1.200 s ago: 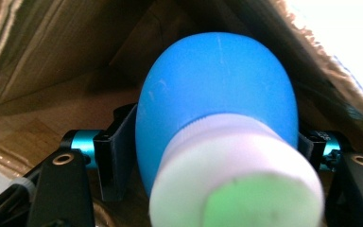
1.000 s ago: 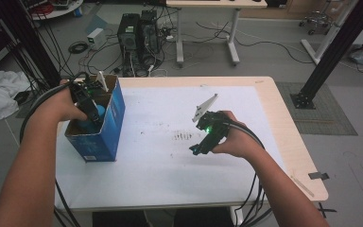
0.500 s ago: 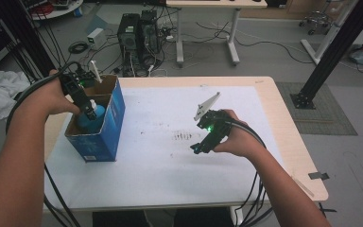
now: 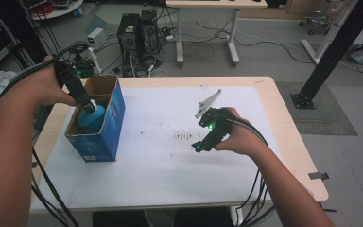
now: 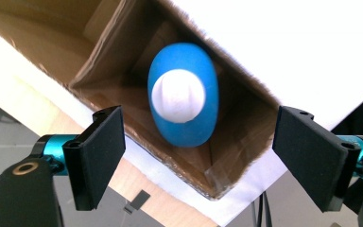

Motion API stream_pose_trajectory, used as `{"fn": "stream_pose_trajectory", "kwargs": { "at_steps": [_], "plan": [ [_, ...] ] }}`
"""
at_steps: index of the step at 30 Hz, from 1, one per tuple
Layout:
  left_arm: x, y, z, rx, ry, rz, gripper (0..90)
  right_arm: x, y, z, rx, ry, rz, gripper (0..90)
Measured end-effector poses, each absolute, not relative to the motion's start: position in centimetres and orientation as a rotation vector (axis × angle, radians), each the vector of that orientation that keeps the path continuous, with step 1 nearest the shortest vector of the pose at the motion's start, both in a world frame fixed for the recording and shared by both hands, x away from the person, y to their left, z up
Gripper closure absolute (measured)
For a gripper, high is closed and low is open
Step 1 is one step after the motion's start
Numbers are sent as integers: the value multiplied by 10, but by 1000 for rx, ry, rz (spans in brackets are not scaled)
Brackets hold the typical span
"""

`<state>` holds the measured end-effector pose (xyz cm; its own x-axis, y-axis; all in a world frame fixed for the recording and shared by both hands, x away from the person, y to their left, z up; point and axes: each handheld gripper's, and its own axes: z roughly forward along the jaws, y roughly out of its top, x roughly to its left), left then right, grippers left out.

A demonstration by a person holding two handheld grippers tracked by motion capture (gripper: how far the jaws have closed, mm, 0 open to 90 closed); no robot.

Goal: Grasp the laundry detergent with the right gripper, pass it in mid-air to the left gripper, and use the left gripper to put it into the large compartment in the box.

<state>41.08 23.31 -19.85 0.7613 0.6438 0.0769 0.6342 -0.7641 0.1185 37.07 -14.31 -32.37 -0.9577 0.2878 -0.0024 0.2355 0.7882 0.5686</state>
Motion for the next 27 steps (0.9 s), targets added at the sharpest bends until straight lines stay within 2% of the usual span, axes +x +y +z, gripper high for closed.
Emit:
{"fn": "stream_pose_trajectory", "kwargs": {
  "at_steps": [12,27],
  "plan": [
    [403,195,-184,2942,822,128,151,368,-145,-321,416,2912,864,130],
    [404,133,-213,3033,550,67,108,371,-150,-305,438,2901,805,130]
  ]
}}
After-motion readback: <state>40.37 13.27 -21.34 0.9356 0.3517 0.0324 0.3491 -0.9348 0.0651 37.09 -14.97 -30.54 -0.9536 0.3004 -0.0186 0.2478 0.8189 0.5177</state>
